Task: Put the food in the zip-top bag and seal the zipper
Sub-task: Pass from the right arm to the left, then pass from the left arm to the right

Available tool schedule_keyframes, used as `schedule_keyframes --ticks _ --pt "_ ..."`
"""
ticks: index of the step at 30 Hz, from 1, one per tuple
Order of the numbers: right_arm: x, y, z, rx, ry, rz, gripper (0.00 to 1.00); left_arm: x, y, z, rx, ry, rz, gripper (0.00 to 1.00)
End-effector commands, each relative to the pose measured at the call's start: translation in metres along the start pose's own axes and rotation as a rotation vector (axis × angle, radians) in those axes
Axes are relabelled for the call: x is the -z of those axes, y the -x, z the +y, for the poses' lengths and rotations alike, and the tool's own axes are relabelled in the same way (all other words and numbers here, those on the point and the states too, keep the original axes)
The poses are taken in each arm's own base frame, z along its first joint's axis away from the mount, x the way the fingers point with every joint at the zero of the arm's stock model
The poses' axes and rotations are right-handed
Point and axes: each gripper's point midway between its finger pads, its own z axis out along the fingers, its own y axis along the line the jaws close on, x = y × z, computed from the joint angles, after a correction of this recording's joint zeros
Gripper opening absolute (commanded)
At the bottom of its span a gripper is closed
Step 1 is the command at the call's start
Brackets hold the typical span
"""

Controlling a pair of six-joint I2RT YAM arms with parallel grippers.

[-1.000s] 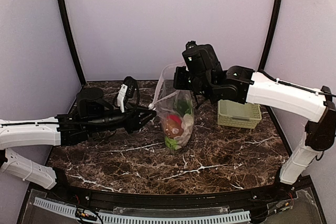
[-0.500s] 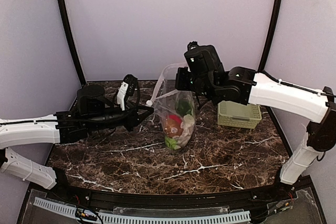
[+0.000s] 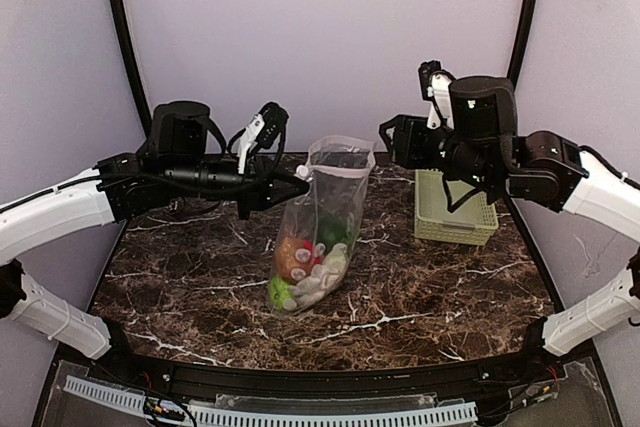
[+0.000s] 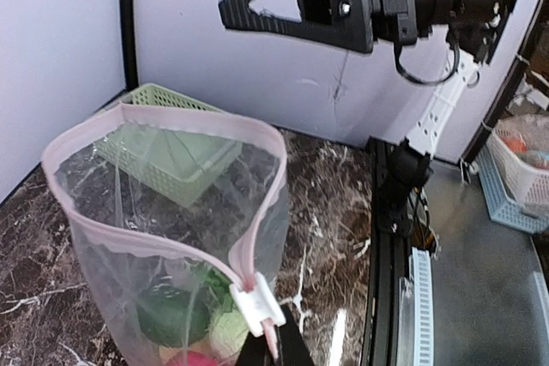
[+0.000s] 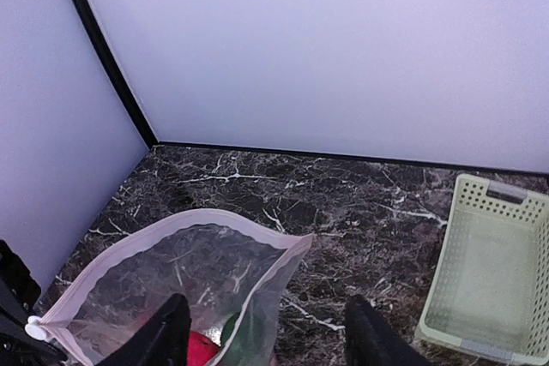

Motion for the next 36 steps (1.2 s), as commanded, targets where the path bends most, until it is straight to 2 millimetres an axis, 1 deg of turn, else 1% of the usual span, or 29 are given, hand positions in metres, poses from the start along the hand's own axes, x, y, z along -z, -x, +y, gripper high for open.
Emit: schedule_keyframes --ticks 1,4,6,10,11,13,14,15,18,20,22,25,28,29,32,36 --pt "0.015 -0.010 0.002 0.130 0.097 0.051 0.66 0.009 -0.024 -0.029 -0.110 -0.192 0.128 0.01" --pt "0.025 -0.009 0.021 0.202 0.290 0.091 0.67 0.015 -0.037 -0.035 -0.131 -0.225 0.187 0.01" --pt "0.032 -0.014 0.037 0.252 0.456 0.125 0.67 0.019 -0.043 -0.038 -0.153 -0.241 0.204 0.01" --pt "0.049 -0.029 0.075 0.358 0.753 0.188 0.66 0.026 -0.044 -0.046 -0.184 -0.274 0.193 0.01" --pt "0.050 -0.034 0.085 0.376 0.816 0.209 0.65 0.029 -0.042 -0.049 -0.189 -0.288 0.185 0.01" --pt "0.060 -0.036 0.105 0.400 0.959 0.226 0.63 0.032 -0.042 -0.054 -0.193 -0.305 0.177 0.01" --pt "0.063 -0.038 0.113 0.404 1.013 0.236 0.62 0.034 -0.041 -0.055 -0.195 -0.308 0.172 0.01" --pt "0.069 -0.039 0.121 0.402 1.089 0.246 0.62 0.035 -0.043 -0.056 -0.196 -0.315 0.172 0.01" --pt "0.072 -0.042 0.139 0.395 1.217 0.280 0.59 0.036 -0.046 -0.058 -0.195 -0.321 0.174 0.01" --pt "0.072 -0.047 0.146 0.388 1.279 0.305 0.56 0.036 -0.049 -0.058 -0.190 -0.325 0.177 0.01" --pt "0.071 -0.052 0.152 0.382 1.324 0.325 0.55 0.036 -0.050 -0.059 -0.185 -0.336 0.177 0.01" --pt "0.070 -0.059 0.158 0.379 1.367 0.363 0.53 0.036 -0.050 -0.061 -0.181 -0.348 0.177 0.01" --pt "0.068 -0.071 0.164 0.379 1.404 0.409 0.49 0.035 -0.051 -0.062 -0.177 -0.357 0.179 0.01" --pt "0.067 -0.075 0.165 0.378 1.414 0.423 0.47 0.035 -0.051 -0.062 -0.177 -0.358 0.178 0.01" --pt "0.064 -0.084 0.169 0.379 1.429 0.452 0.47 0.035 -0.051 -0.062 -0.176 -0.359 0.177 0.01" --pt "0.060 -0.090 0.171 0.381 1.432 0.465 0.45 0.035 -0.050 -0.064 -0.171 -0.367 0.173 0.01"
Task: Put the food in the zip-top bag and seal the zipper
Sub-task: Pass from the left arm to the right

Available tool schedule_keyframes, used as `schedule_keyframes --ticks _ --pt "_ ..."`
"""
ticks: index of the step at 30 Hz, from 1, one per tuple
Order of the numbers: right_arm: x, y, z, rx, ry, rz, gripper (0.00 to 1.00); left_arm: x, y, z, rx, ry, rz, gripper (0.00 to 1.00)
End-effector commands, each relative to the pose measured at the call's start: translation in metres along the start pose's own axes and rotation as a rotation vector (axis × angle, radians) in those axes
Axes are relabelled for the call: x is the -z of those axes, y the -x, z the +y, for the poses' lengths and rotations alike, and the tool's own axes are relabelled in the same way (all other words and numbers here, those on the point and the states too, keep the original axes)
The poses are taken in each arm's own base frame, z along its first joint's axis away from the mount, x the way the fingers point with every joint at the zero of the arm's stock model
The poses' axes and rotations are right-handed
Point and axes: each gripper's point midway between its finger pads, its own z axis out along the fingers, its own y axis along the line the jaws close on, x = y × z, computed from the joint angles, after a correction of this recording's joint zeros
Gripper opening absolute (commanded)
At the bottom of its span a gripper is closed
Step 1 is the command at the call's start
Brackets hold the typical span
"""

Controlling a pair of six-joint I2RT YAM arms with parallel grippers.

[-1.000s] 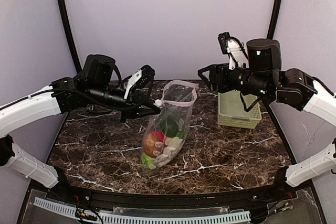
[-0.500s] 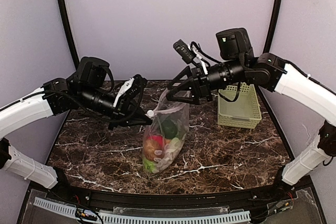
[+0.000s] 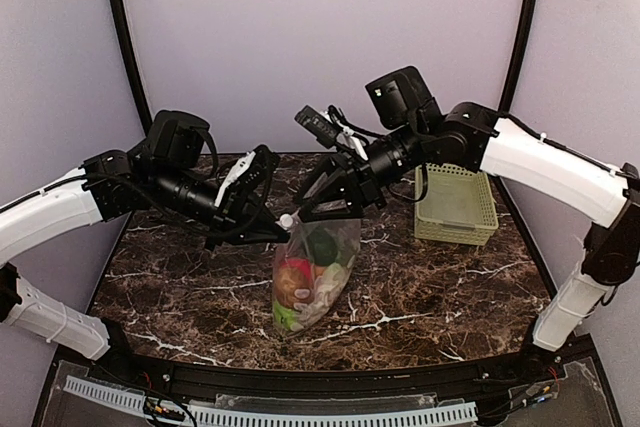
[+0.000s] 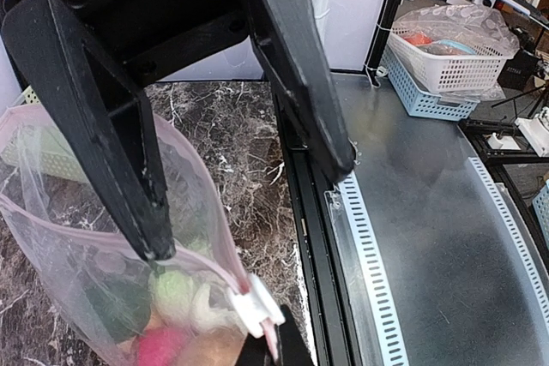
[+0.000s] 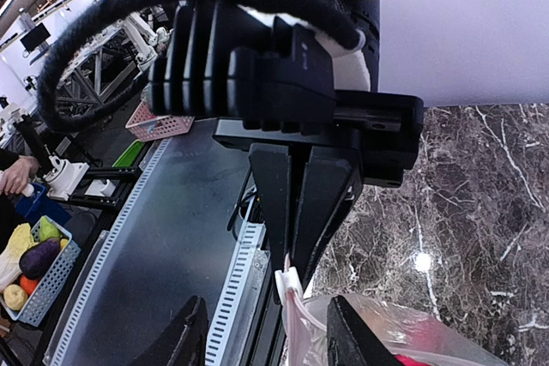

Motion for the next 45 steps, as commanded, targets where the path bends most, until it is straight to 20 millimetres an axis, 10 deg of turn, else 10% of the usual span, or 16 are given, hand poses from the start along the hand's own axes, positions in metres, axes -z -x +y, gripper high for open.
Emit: schedule_keyframes --ticks 1,31,45 --pt "-0.005 0.004 0.007 0.027 0.047 0.001 0.44 0.002 0.000 -0.007 -0.006 -0.032 -0.012 0.01" --pt "-0.026 -0.009 0.003 0.019 0.103 0.043 0.19 0.003 0.001 -0.003 0.003 -0.024 -0.024 0.01" --pt "-0.033 -0.016 -0.004 -0.010 0.093 0.064 0.25 0.006 0.004 -0.001 0.009 -0.021 -0.040 0.01"
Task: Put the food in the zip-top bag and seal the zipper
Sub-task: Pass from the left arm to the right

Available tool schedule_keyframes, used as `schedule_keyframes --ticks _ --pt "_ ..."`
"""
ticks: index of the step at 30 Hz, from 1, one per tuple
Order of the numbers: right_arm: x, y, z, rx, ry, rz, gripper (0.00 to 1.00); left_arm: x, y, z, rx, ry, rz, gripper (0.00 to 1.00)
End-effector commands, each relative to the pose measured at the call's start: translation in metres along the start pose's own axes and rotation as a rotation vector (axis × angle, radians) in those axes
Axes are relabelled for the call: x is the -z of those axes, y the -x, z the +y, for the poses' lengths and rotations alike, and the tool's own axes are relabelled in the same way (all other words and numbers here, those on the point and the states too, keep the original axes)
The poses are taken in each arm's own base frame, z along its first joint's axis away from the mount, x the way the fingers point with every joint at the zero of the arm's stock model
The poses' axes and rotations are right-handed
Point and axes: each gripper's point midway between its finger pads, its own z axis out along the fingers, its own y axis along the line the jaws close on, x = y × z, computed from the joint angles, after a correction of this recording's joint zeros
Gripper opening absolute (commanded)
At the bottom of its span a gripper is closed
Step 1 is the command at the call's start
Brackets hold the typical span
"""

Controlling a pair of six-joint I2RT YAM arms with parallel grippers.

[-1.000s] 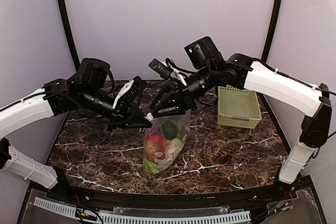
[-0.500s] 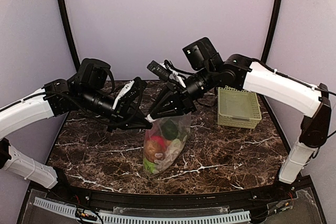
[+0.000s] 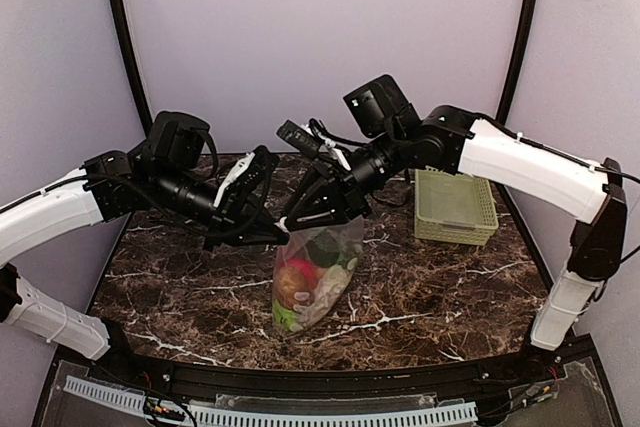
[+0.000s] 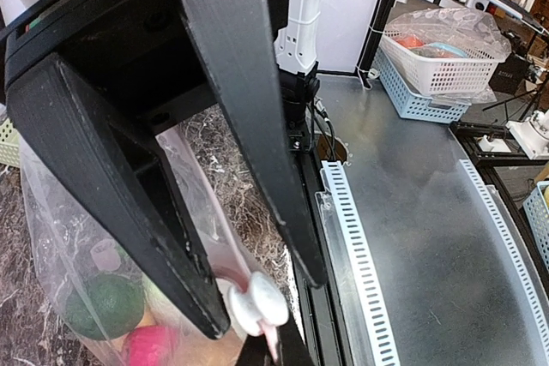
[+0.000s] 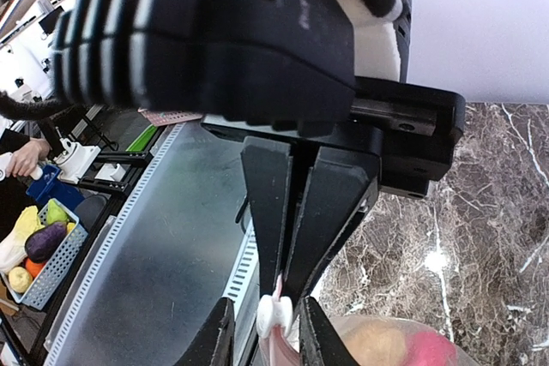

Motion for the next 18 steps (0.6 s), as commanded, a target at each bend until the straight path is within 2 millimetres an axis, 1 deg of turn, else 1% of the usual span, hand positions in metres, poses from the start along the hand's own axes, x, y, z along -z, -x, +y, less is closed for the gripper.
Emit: schedule_keyframes --ticks 1,3,7,9,13,18 --pt "-0.010 -0.006 -0.001 -0.024 0.021 0.021 0.24 0.004 0.005 -0.001 -0.014 -0.002 -0.033 0.01" --pt "-0.011 -0.006 -0.001 -0.027 0.022 0.023 0.21 0.004 0.005 -0.001 -0.013 -0.002 -0.033 0.01" --pt "-0.009 -0.004 0.000 -0.020 0.018 0.019 0.07 0.004 0.005 0.000 -0.014 0.002 -0.033 0.01" --pt "-0.008 -0.002 0.001 -0.014 0.015 0.015 0.02 0.004 0.004 0.000 -0.012 0.005 -0.031 0.01" --pt "-0.003 0.001 0.002 -0.002 -0.013 0.013 0.00 0.006 0.003 0.002 -0.016 0.022 -0.027 0.01" --pt "0.008 -0.002 -0.003 -0.004 -0.082 0.019 0.00 0.011 0.003 0.009 -0.031 0.083 -0.027 0.01"
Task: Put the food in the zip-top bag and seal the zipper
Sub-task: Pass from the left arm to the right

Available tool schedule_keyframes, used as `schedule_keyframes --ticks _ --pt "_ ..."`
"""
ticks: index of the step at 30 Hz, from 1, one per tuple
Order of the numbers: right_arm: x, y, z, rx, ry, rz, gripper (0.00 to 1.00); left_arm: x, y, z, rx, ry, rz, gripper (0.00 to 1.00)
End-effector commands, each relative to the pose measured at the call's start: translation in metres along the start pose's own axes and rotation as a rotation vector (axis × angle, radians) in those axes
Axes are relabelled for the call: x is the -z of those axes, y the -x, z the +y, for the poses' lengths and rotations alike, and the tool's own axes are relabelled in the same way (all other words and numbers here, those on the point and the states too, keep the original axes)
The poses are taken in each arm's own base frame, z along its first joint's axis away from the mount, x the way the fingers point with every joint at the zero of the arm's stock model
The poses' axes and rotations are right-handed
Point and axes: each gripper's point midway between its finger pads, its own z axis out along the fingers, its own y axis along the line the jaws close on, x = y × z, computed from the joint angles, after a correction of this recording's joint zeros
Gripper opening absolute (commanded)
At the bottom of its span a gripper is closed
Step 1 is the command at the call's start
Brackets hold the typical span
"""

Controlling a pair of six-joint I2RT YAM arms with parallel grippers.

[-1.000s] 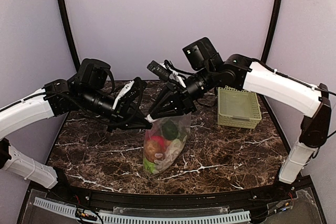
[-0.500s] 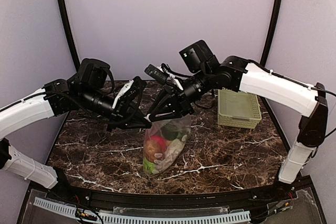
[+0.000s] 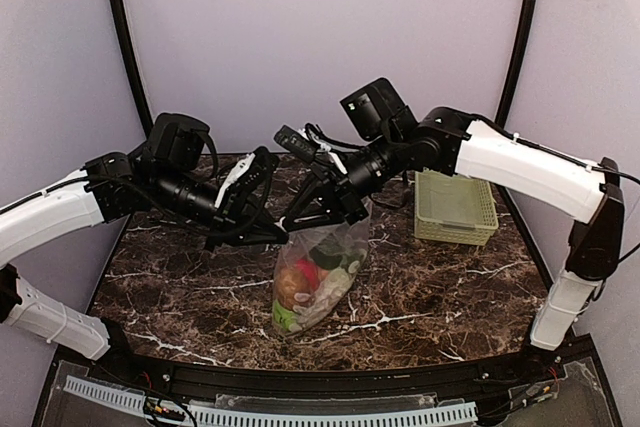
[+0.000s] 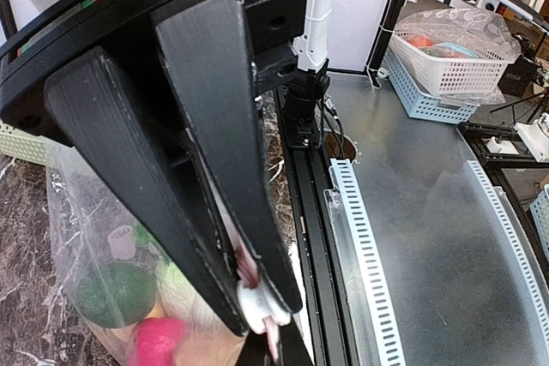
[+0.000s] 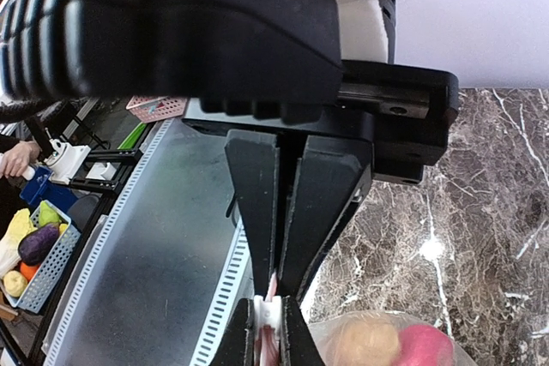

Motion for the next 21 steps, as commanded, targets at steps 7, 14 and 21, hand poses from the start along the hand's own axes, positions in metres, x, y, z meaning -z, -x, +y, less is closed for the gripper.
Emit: schedule_keyframes --ticks 7,14,21 --pt "0.027 -0.004 -0.008 0.004 -0.184 0.038 0.00 0.017 0.007 0.011 -0.059 0.121 -0.014 0.01" --pt "0.026 0.002 -0.015 -0.015 -0.212 0.024 0.00 0.016 0.010 0.012 -0.049 0.119 -0.027 0.03" --pt "0.025 0.020 -0.024 0.004 -0.251 -0.041 0.00 0.008 0.015 0.011 -0.011 0.072 -0.089 0.66"
